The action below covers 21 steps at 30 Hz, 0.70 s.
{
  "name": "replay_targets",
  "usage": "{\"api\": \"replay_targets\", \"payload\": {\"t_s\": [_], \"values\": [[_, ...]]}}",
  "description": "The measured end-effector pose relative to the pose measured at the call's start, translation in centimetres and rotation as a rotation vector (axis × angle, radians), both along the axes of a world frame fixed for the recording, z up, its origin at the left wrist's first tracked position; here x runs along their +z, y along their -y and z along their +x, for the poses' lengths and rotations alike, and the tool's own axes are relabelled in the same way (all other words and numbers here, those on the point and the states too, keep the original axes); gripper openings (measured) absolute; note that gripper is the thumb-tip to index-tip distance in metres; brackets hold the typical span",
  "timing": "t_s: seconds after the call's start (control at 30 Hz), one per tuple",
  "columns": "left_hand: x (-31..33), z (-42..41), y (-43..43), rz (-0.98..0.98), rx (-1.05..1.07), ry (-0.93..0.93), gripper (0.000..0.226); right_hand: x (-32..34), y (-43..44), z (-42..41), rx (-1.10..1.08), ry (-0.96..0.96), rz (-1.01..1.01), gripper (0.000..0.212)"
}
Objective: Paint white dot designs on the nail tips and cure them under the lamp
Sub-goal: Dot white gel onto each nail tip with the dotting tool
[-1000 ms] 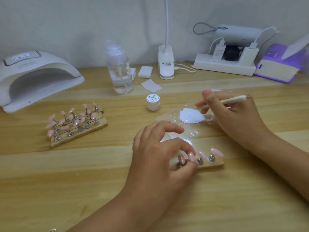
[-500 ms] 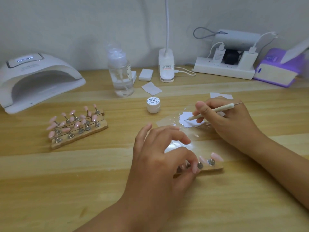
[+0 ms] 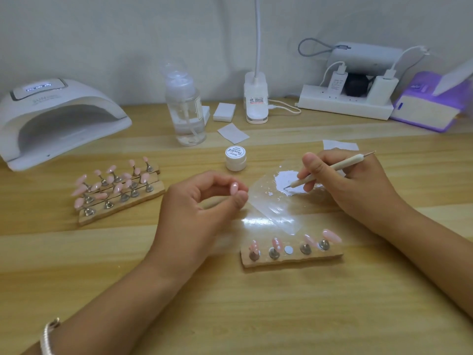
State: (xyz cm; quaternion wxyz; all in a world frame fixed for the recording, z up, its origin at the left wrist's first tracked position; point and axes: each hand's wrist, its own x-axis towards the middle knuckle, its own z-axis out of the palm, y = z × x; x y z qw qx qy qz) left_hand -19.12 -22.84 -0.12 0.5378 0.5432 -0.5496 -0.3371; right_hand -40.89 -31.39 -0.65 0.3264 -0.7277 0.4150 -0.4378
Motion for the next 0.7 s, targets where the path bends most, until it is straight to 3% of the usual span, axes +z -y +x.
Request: {"api": "replay_targets", "payload": {"t_s": [0.17, 0.7], "values": [[-0.67, 0.14, 0.16, 0.015, -0.091, 0.289, 0.008, 0.01, 0.0, -0.12, -0.01, -0.004, -0.008, 0.035], [-0.72, -0.14, 0.16, -0.06, -0.075, 0.435, 0.008, 0.03, 0.05, -0.17, -0.035, -0.031, -0.016, 0.032]]}}
